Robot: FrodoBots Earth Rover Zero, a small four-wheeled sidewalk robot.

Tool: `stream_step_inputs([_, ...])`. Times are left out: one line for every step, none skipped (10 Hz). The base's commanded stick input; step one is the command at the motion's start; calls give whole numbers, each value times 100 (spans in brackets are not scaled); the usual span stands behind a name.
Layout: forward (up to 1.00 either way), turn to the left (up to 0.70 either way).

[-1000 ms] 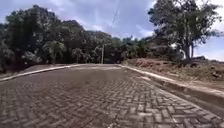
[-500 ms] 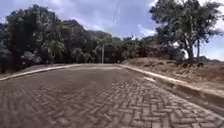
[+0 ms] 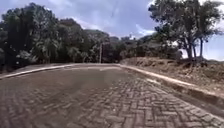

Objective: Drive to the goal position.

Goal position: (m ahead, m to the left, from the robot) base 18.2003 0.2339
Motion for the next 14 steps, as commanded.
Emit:
stream_step_inputs([100, 0])
stream_step_inputs([100, 0])
stream_step_inputs([100, 0])
stream_step_inputs([100, 0])
stream_step_inputs([100, 0])
stream_step_inputs([100, 0])
stream_step_inputs([100, 0])
stream_step_inputs([100, 0])
stream_step_inputs([100, 0])
stream_step_inputs([100, 0])
stream_step_inputs([100, 0])
stream_step_inputs([100, 0])
stream_step_inputs([100, 0])
stream_step_inputs([100, 0])
